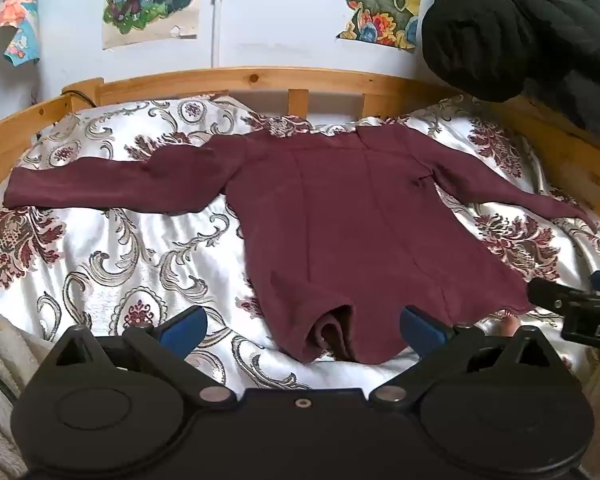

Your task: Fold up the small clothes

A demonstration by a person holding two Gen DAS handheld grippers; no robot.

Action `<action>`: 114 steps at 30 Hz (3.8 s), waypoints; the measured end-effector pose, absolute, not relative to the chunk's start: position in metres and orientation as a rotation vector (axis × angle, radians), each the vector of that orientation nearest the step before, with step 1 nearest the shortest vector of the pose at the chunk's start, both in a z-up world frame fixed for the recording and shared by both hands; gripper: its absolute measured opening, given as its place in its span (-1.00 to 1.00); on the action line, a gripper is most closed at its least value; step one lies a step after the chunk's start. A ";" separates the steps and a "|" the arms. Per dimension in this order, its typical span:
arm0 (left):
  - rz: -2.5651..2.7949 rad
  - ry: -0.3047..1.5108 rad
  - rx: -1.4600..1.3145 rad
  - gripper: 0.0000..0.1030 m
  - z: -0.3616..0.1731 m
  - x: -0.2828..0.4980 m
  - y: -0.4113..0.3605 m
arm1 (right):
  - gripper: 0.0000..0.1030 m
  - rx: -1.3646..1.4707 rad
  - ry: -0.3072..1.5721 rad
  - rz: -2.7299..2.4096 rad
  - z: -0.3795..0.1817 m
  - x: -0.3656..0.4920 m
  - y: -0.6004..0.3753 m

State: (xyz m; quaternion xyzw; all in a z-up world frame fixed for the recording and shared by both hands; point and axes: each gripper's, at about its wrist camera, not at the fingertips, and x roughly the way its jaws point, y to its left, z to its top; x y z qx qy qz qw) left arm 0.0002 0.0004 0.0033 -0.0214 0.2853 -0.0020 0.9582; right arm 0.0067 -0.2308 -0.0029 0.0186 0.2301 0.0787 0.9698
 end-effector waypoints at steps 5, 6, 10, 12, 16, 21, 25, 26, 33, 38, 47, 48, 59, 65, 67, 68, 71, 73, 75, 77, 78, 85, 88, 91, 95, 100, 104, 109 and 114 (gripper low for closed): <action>-0.020 0.548 -0.051 0.99 0.008 -0.007 -0.002 | 0.99 0.045 0.473 0.134 -0.002 0.009 -0.231; -0.021 0.550 -0.044 0.99 0.007 -0.009 -0.004 | 0.99 0.042 0.477 0.135 -0.002 0.008 -0.231; -0.030 0.595 -0.036 0.99 0.011 -0.001 -0.005 | 0.99 0.052 0.480 0.131 0.002 0.013 -0.233; -0.031 0.590 -0.037 0.99 0.013 -0.002 -0.005 | 0.99 0.071 0.479 0.124 0.000 0.010 -0.234; -0.036 0.589 -0.031 0.99 0.013 -0.002 -0.005 | 0.99 0.079 0.483 0.123 0.001 0.008 -0.235; -0.029 0.597 -0.024 0.99 0.011 -0.002 -0.006 | 0.99 0.082 0.480 0.131 0.002 0.009 -0.235; -0.028 0.595 -0.028 0.99 0.011 -0.002 -0.005 | 0.99 0.083 0.478 0.129 0.001 0.007 -0.234; -0.028 0.596 -0.028 0.99 0.011 -0.002 -0.005 | 0.99 0.084 0.478 0.130 0.001 0.007 -0.234; -0.025 0.597 -0.035 0.99 0.010 -0.002 -0.002 | 0.99 0.080 0.480 0.129 0.001 0.004 -0.231; -0.021 0.600 -0.034 0.99 0.008 -0.002 -0.002 | 0.99 0.083 0.479 0.131 0.000 0.007 -0.232; -0.021 0.600 -0.033 0.99 0.007 -0.002 -0.001 | 0.99 0.084 0.482 0.133 0.000 0.007 -0.233; -0.021 0.600 -0.033 0.99 0.007 -0.002 -0.001 | 0.99 0.084 0.482 0.133 -0.001 0.006 -0.233; -0.022 0.600 -0.034 0.99 0.007 -0.002 -0.002 | 0.99 0.084 0.483 0.134 0.001 0.007 -0.233; -0.022 0.600 -0.034 0.99 0.007 -0.002 -0.002 | 0.99 0.084 0.483 0.135 0.001 0.007 -0.233; -0.022 0.600 -0.034 0.99 0.007 -0.002 -0.002 | 0.99 0.084 0.483 0.135 0.001 0.007 -0.233; -0.022 0.600 -0.034 0.99 0.007 -0.002 -0.001 | 0.99 0.084 0.483 0.135 0.001 0.007 -0.233; -0.022 0.600 -0.034 0.99 0.007 -0.002 -0.001 | 0.99 0.085 0.483 0.136 0.001 0.007 -0.233; -0.022 0.601 -0.034 0.99 0.007 -0.002 -0.001 | 0.99 0.085 0.484 0.136 0.001 0.007 -0.233; -0.022 0.601 -0.034 0.99 0.007 -0.002 -0.001 | 0.99 0.085 0.484 0.137 0.001 0.007 -0.233; -0.022 0.600 -0.034 0.99 0.007 -0.002 -0.001 | 0.99 0.085 0.484 0.137 0.001 0.007 -0.233; -0.022 0.601 -0.034 0.99 0.007 -0.002 -0.001 | 0.99 0.085 0.484 0.137 0.002 0.007 -0.233; -0.019 0.603 -0.037 0.99 0.004 -0.004 0.002 | 0.99 0.086 0.486 0.137 0.002 0.008 -0.233; -0.018 0.608 -0.039 0.99 0.002 -0.003 0.004 | 0.99 0.090 0.489 0.136 0.000 0.006 -0.233; -0.013 0.621 -0.040 0.99 0.001 0.000 0.003 | 0.99 0.095 0.502 0.132 -0.002 0.007 -0.233; -0.013 0.647 -0.038 0.99 0.002 0.008 0.000 | 0.99 0.104 0.512 0.123 -0.003 0.009 -0.234; -0.015 0.674 -0.016 0.99 0.008 0.030 -0.001 | 0.99 0.162 0.512 0.094 0.006 0.020 -0.247; -0.024 0.673 0.002 0.99 0.021 0.061 -0.001 | 0.99 0.232 0.435 0.019 0.020 0.037 -0.275; -0.040 0.659 0.034 0.99 0.038 0.111 -0.001 | 1.00 0.375 0.359 -0.099 0.027 0.072 -0.329; -0.036 0.643 0.076 0.99 0.042 0.162 -0.002 | 1.00 0.442 0.336 -0.182 0.019 0.125 -0.381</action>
